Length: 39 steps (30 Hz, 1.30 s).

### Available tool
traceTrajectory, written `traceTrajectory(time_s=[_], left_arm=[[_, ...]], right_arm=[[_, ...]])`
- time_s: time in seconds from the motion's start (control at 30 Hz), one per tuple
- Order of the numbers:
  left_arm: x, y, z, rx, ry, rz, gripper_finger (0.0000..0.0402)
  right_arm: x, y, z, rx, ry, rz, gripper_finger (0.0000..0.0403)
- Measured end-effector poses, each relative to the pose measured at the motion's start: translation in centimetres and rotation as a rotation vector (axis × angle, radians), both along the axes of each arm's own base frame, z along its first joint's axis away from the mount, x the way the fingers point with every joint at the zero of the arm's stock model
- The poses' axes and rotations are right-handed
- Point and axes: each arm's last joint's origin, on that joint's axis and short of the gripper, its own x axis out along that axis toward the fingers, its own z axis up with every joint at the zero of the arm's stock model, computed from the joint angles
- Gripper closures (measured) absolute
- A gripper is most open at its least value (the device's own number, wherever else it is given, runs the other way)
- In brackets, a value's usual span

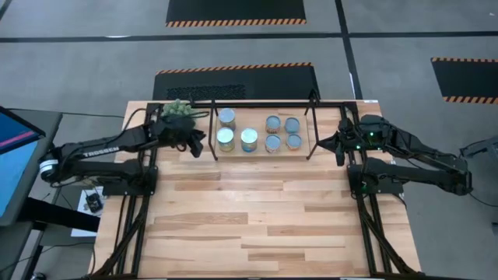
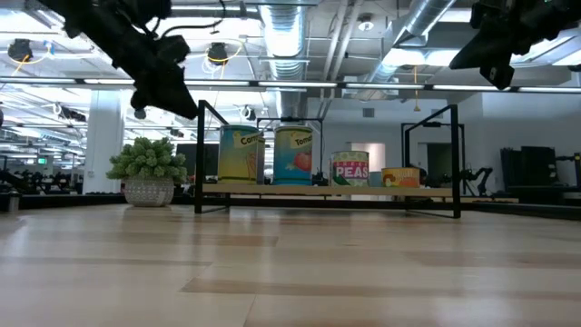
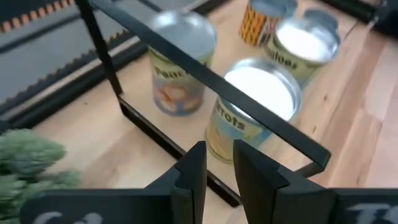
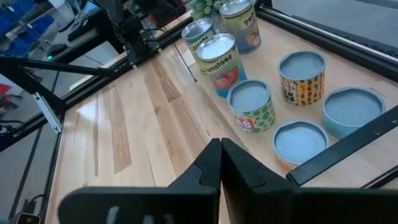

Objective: Pick and place cans onto a shelf
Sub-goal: Adjust the shelf

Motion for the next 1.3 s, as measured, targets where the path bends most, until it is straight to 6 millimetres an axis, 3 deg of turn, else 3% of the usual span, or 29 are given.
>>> traceTrajectory(time_s=[0.17,0.6,0.9,1.1,1.3], left_arm=[[1.4,0.6,-0.8,-0.029,0.051,-0.008,0.0333],[3.8,1.5,0.3,-0.012,0.069,-0.06,0.0333],[3.5,1.6,0.7,-0.006,0.053,-0.049,0.0333],[2.8,0.5,1.6,-0.101,-0.016,-0.184,0.0333],[2.8,-1.3,1.1,-0.207,0.032,-0.312,0.0333]], right_arm=[[0.0,0.0,0.0,0.001,0.0,0.0,0.0374],[-0.3,0.1,-0.6,0.028,0.063,-0.001,0.0374],[-0.3,0.1,-0.6,0.028,0.067,0.005,0.0372],[-0.6,0.6,-1.2,0.11,0.115,0.092,0.0374],[-0.7,0.6,-1.9,0.16,0.176,0.086,0.037]])
